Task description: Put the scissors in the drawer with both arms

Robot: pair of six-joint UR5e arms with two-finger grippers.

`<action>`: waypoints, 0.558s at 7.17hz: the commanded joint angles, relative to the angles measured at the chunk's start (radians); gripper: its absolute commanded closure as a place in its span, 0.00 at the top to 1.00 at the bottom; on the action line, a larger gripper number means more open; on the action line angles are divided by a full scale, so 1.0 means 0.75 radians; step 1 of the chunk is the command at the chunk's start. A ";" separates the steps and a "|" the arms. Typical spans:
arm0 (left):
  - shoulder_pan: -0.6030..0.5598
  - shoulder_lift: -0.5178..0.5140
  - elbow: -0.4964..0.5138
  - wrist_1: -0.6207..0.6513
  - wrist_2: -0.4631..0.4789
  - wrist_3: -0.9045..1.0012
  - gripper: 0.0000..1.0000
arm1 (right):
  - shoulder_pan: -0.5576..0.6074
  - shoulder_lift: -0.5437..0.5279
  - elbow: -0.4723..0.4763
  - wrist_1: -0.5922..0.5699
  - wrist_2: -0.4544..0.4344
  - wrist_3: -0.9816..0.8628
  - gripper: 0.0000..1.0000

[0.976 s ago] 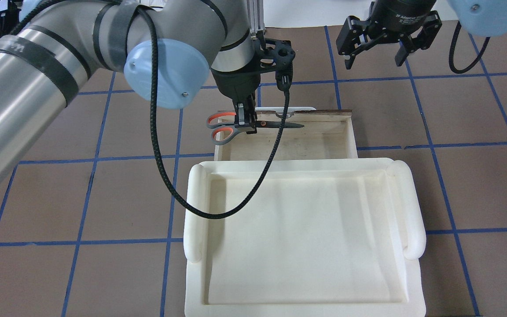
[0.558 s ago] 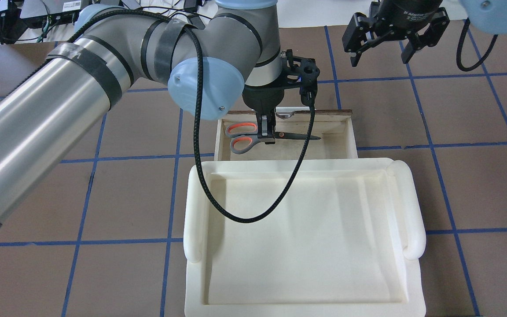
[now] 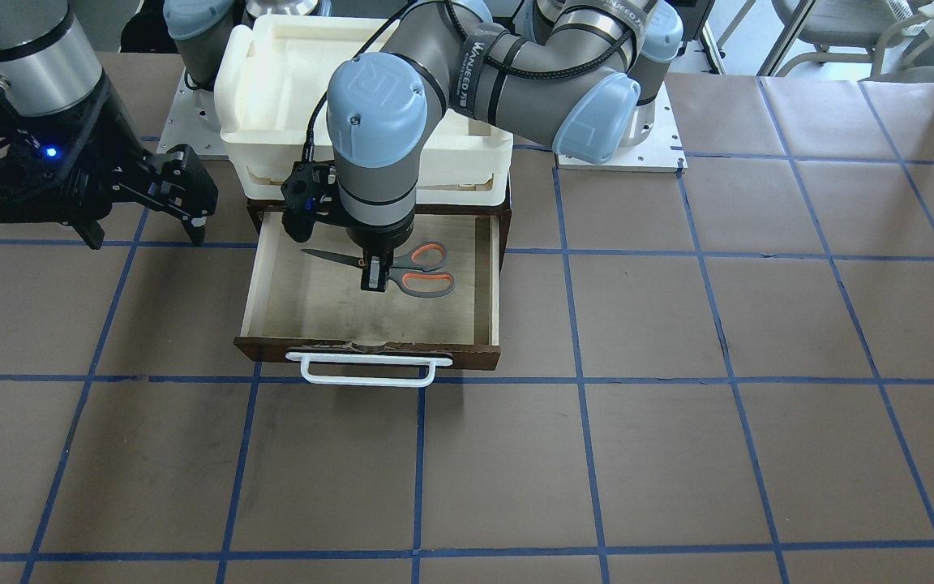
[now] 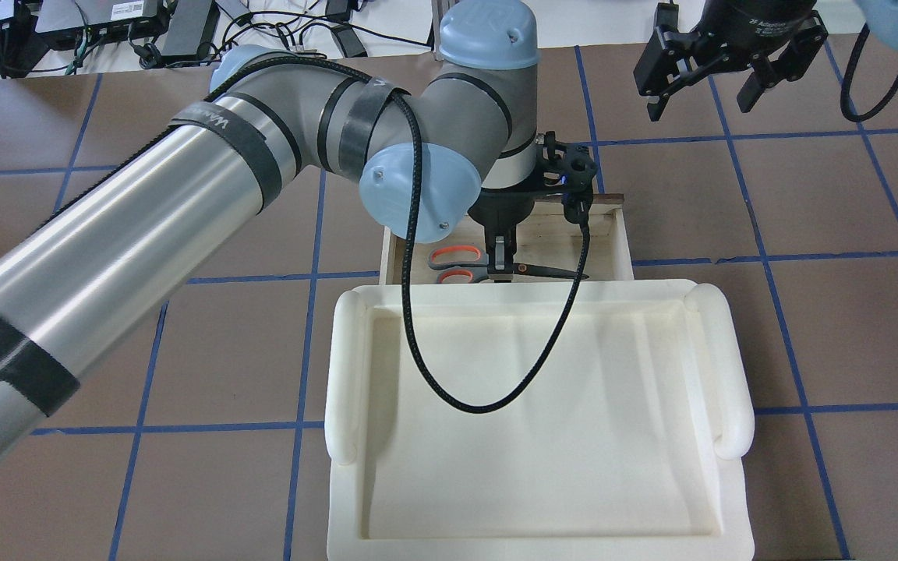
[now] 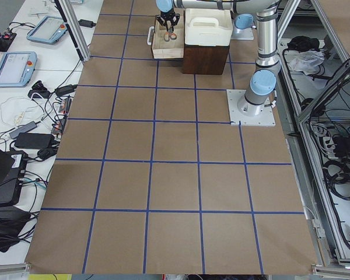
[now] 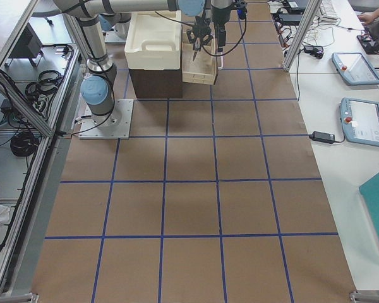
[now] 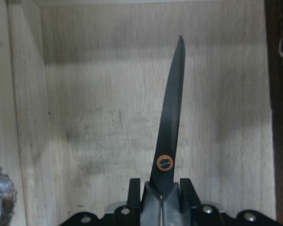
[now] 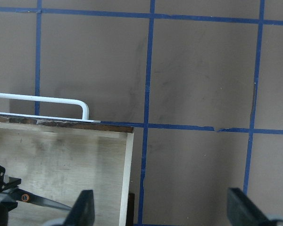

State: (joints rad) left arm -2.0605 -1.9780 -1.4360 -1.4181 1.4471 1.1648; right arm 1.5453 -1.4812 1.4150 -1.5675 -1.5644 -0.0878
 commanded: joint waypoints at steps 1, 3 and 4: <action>-0.018 -0.044 -0.008 0.027 0.003 -0.003 0.10 | -0.001 -0.005 0.001 0.006 0.004 -0.001 1.00; -0.032 -0.044 -0.010 0.038 0.001 -0.005 0.37 | -0.003 -0.005 0.011 0.002 0.008 -0.002 1.00; -0.036 -0.050 -0.010 0.054 -0.001 -0.039 0.81 | -0.003 -0.005 0.011 -0.002 0.018 -0.002 1.00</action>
State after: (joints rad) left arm -2.0838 -2.0118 -1.4430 -1.3888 1.4481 1.1546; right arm 1.5435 -1.4848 1.4214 -1.5670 -1.5568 -0.0893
